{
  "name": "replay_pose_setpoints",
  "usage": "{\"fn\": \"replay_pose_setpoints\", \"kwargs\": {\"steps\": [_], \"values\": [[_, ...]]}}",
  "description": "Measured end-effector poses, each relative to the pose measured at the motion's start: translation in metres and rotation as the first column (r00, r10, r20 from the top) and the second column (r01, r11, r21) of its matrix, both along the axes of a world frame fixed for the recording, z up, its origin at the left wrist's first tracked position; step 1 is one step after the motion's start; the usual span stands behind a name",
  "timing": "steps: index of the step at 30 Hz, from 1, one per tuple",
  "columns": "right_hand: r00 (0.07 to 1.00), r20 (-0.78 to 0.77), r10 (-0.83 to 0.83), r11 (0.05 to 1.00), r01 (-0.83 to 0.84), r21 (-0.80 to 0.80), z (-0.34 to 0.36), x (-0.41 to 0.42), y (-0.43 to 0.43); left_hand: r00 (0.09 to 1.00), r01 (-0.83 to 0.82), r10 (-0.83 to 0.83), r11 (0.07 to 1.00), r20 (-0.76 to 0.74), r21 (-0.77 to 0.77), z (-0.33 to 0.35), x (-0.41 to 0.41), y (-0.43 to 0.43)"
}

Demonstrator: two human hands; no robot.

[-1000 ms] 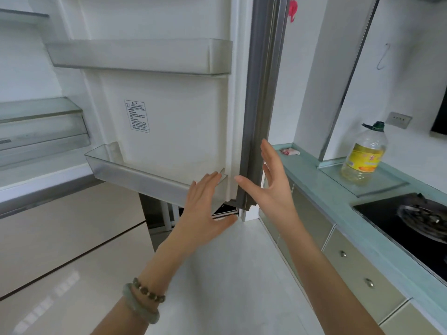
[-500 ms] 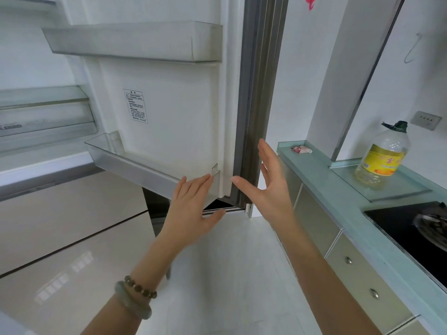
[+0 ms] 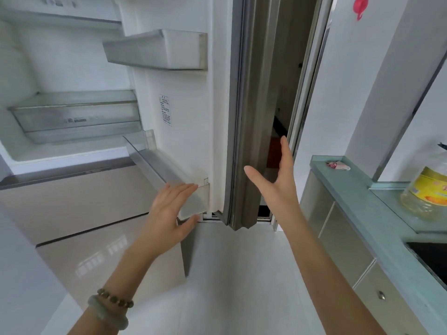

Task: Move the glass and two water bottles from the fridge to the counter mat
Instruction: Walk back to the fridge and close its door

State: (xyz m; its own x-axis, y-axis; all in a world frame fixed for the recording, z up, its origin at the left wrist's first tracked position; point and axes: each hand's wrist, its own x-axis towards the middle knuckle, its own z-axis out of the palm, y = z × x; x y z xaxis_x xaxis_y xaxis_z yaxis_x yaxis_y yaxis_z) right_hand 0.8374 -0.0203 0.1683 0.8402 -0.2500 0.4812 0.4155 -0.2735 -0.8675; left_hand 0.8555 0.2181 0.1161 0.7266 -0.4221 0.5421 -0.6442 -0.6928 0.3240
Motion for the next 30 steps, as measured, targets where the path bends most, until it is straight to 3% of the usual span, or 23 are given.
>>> {"fn": "replay_pose_setpoints", "kwargs": {"steps": [5, 11, 26, 30], "values": [[0.975, -0.013, 0.224, 0.973, -0.222, 0.067, 0.006, 0.004, 0.032, 0.994, -0.109, 0.107, 0.991, -0.025, -0.083, -0.008, -0.015, 0.032], [0.938, 0.044, 0.344, 0.934, -0.346, 0.087, 0.002, -0.004, 0.079, 0.968, -0.252, 0.249, 0.956, -0.04, -0.15, -0.007, -0.036, 0.069], [0.747, 0.081, 0.66, 0.751, -0.652, -0.102, 0.003, -0.002, 0.183, 0.855, -0.471, 0.507, 0.847, 0.109, -0.247, 0.024, -0.098, 0.134], [0.721, 0.047, 0.692, 0.715, -0.674, -0.188, 0.006, 0.011, 0.206, 0.789, -0.559, 0.59, 0.806, 0.174, -0.194, 0.036, -0.103, 0.152]]}}
